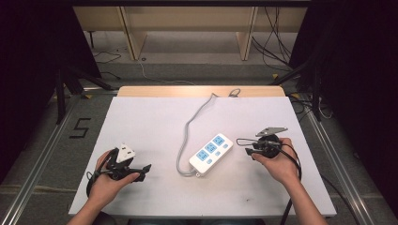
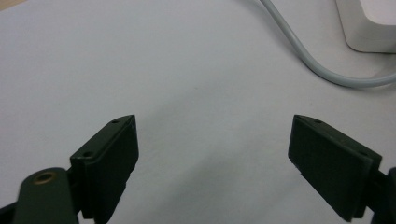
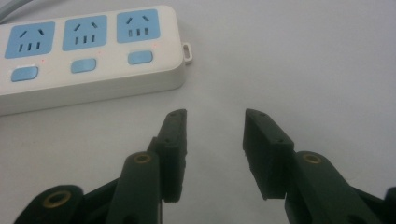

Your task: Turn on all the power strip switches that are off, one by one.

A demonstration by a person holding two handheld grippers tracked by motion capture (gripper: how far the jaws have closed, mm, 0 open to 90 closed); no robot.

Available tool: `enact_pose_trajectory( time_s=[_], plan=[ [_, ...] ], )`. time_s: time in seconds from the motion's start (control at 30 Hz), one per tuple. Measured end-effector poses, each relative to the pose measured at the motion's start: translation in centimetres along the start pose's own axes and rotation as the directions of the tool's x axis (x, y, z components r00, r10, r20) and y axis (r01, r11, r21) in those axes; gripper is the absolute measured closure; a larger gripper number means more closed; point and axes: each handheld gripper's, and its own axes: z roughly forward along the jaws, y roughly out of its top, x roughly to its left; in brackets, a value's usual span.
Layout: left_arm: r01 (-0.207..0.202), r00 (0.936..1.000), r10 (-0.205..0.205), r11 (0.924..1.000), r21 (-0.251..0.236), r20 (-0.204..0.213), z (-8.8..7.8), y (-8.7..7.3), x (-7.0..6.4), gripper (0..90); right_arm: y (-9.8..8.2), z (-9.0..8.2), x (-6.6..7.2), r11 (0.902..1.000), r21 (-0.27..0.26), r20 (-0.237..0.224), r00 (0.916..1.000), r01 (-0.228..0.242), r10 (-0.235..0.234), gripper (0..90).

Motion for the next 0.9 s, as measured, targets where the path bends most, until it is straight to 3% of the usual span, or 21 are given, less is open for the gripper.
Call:
enact_pose_trajectory(
  time_s=[0.43,0.9],
  plan=[
    [0.001,1.0000,-0.001,1.0000,0.007,0.000,0.1,0.0,0.1,15.9,-3.6,-0.5,0.3,0.9964,-0.082,-0.013,0.9997,-0.024,0.023,56.2],
    [0.000,1.0000,0.000,0.9999,0.015,0.002,0.2,-0.1,0.1,15.9,-5.4,-1.1,0.9,0.9845,-0.173,-0.022,0.9994,-0.032,0.029,52.7]
  ],
)
